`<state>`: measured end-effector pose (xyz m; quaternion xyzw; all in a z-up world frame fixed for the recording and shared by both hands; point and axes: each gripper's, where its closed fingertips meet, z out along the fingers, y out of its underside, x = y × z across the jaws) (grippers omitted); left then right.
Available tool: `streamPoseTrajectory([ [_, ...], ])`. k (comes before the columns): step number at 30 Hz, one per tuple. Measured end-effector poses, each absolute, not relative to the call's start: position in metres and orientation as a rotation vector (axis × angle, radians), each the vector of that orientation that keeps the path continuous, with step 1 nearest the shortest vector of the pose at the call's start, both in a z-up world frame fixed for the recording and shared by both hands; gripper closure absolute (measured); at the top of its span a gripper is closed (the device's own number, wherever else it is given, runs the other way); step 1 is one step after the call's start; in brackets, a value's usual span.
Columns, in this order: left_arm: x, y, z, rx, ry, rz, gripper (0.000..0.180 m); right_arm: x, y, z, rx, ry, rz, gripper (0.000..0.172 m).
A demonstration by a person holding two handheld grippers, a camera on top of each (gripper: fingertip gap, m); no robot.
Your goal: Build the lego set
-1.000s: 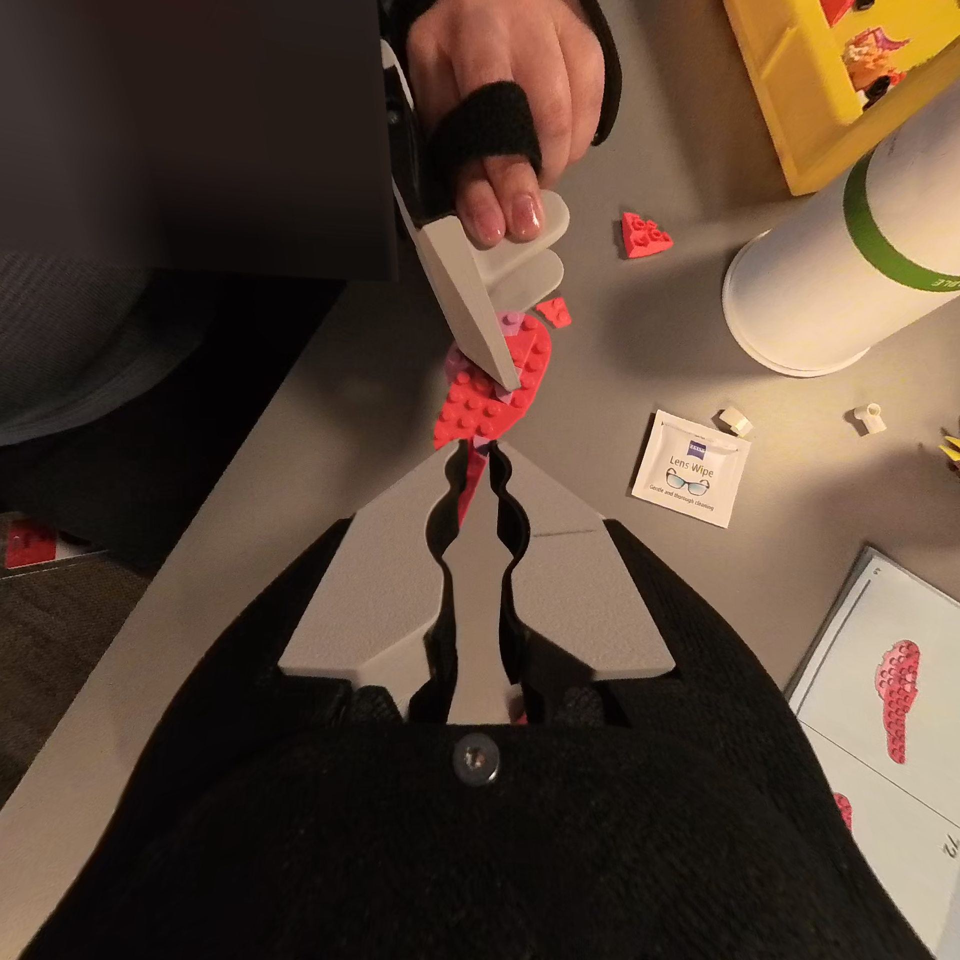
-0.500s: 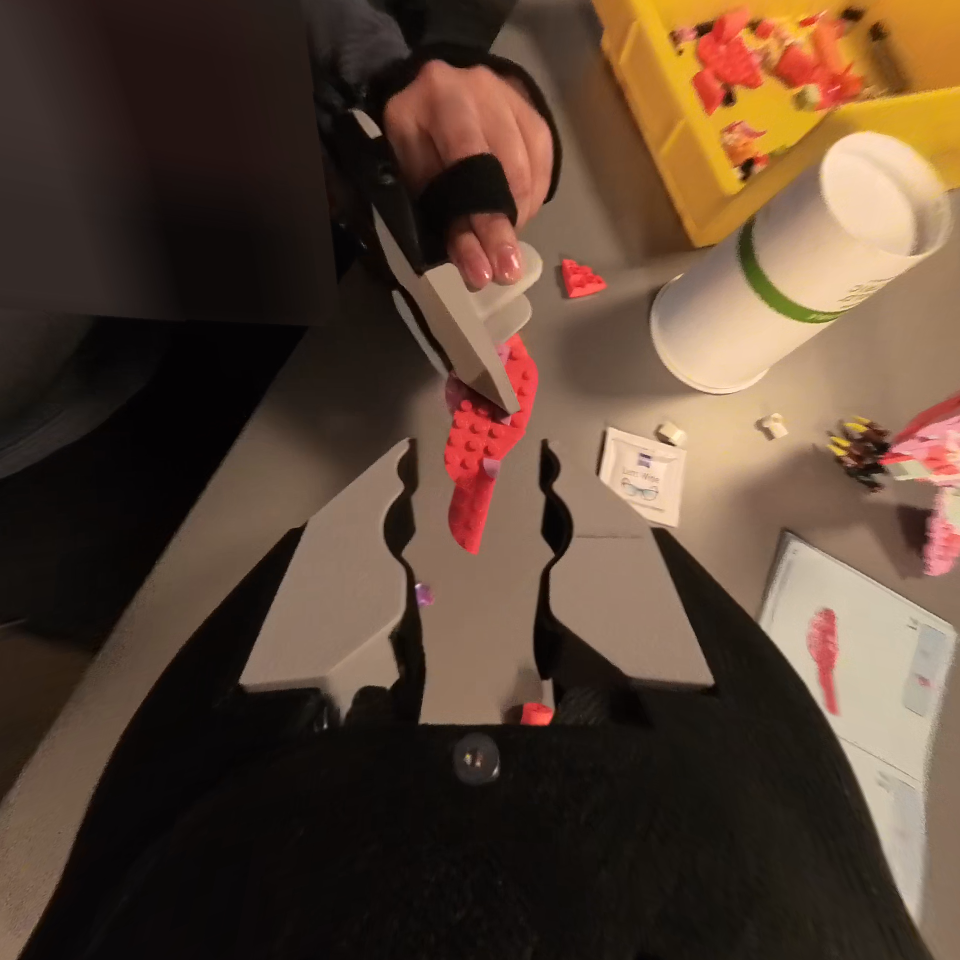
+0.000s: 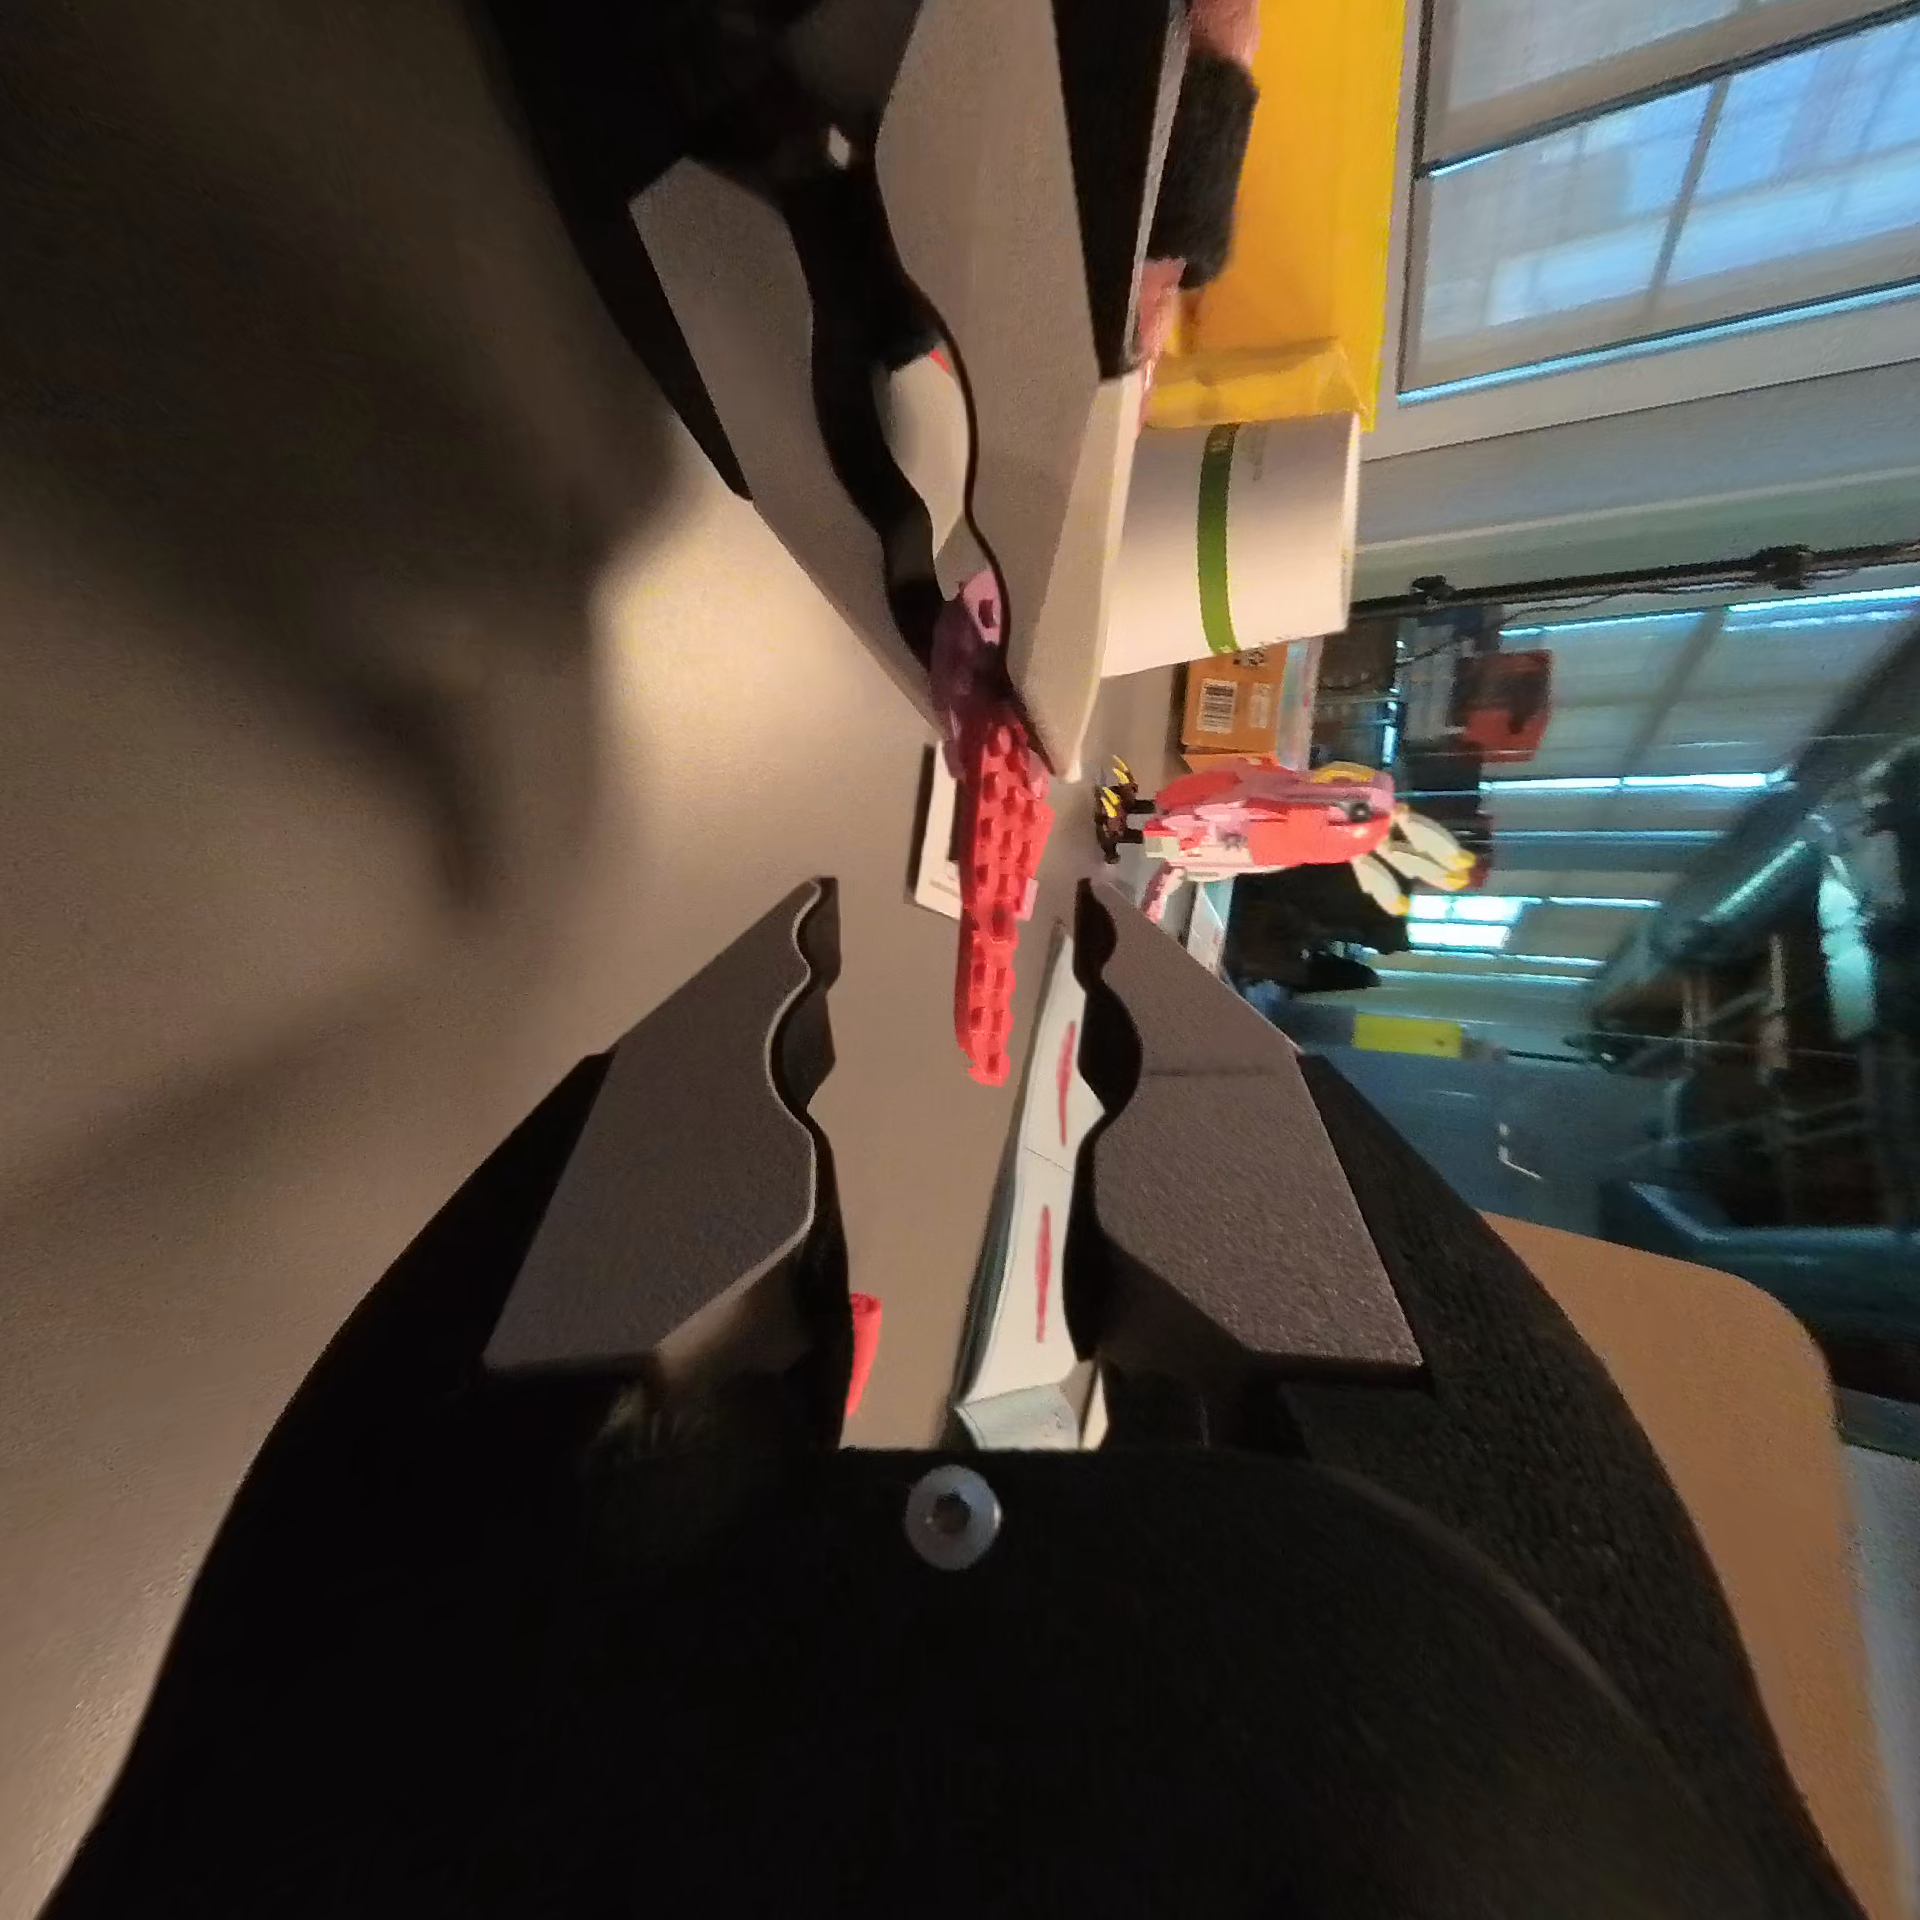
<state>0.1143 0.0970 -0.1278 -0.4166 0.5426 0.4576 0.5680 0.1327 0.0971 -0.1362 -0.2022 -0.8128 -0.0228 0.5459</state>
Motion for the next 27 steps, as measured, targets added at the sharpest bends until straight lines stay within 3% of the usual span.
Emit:
streamPoseTrajectory([
  [16, 0.1133, 0.098, -0.1301, -0.992, 1.283, 1.075, 0.169, 0.1305, 0.0995, -0.1326, -0.405, -1.888, -0.143, 0.159],
  [27, 0.1126, 0.0981, -0.1286, -0.989, 1.277, 1.096, 0.17, 0.129, 0.1002, -0.1315, -0.37, -1.895, -0.228, 0.162],
])
